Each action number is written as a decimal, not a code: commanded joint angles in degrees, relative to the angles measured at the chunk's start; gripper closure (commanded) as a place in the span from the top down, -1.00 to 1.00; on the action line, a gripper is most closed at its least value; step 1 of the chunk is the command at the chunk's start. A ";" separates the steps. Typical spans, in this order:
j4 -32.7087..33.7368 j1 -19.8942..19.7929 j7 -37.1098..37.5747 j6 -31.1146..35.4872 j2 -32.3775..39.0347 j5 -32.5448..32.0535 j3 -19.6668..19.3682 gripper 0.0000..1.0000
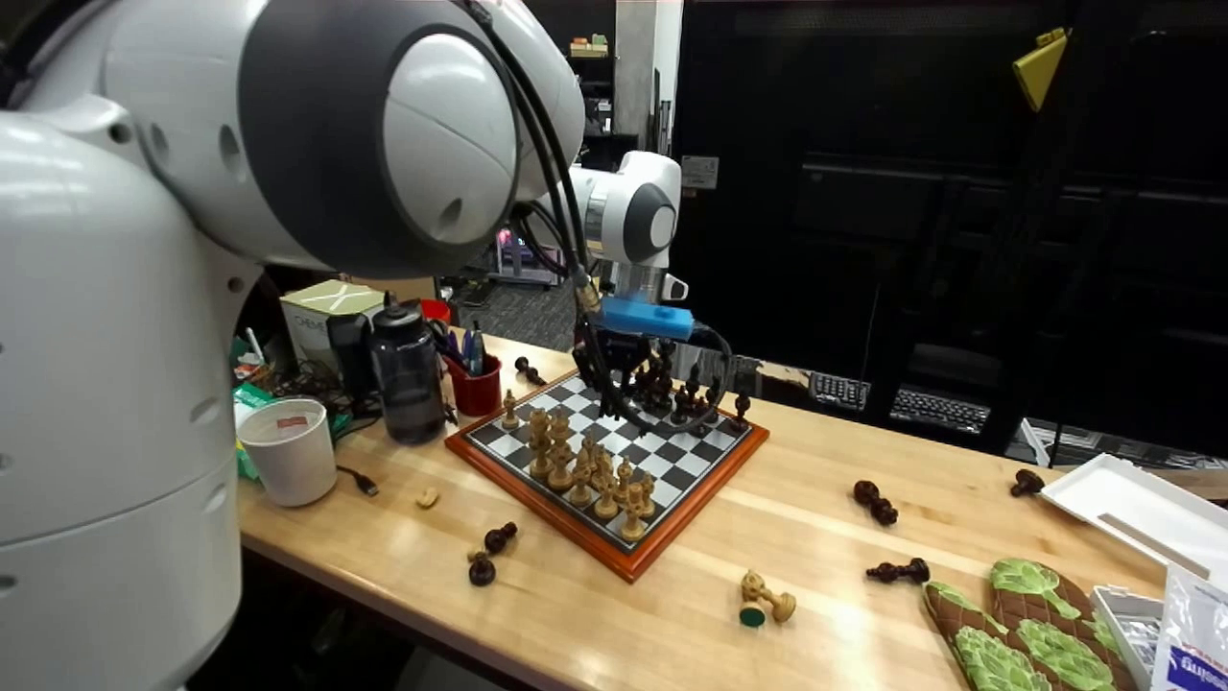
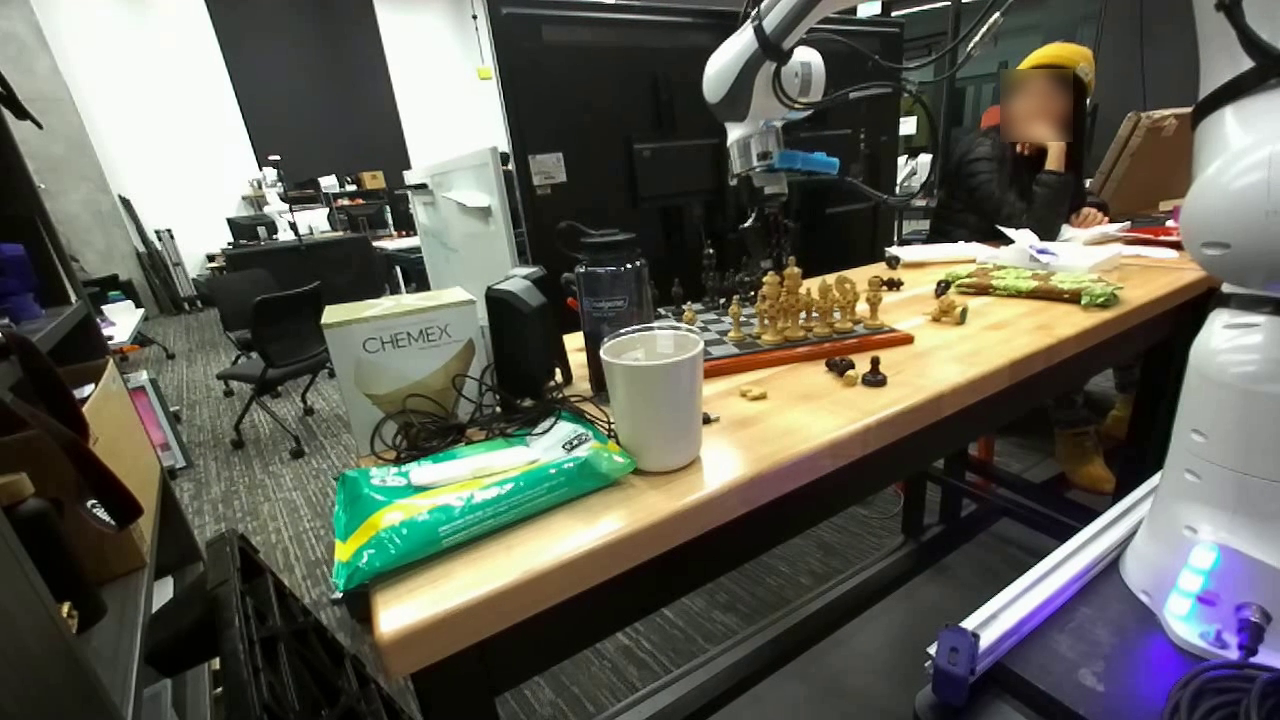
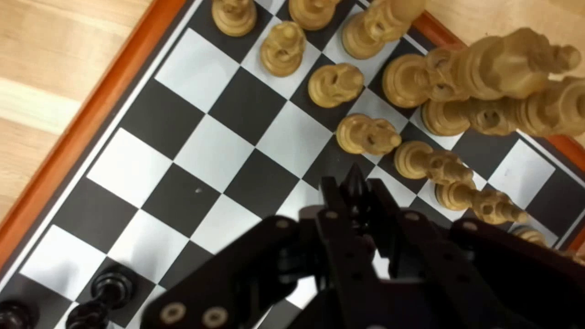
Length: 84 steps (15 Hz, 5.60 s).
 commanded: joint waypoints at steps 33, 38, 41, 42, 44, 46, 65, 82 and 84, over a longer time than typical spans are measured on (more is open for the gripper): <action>9.83 -0.22 -29.67 1.86 9.16 -2.27 4.22 1.00; 10.30 0.53 -29.57 1.26 9.07 -2.45 4.42 1.00; 10.31 0.44 -29.57 1.25 9.07 -2.45 4.39 1.00; 10.90 0.39 -30.01 0.87 9.48 -2.56 4.40 1.00; 11.72 0.67 -30.98 0.22 10.11 -3.72 4.42 1.00; 12.55 1.23 -30.83 -1.52 10.54 -5.24 4.29 1.00; 16.52 0.99 -42.96 -6.46 12.13 -9.91 6.52 1.00; 16.38 -1.75 -51.74 -5.56 11.36 -3.84 5.62 1.00; 15.36 -2.35 -51.83 -5.09 10.53 -2.93 5.45 1.00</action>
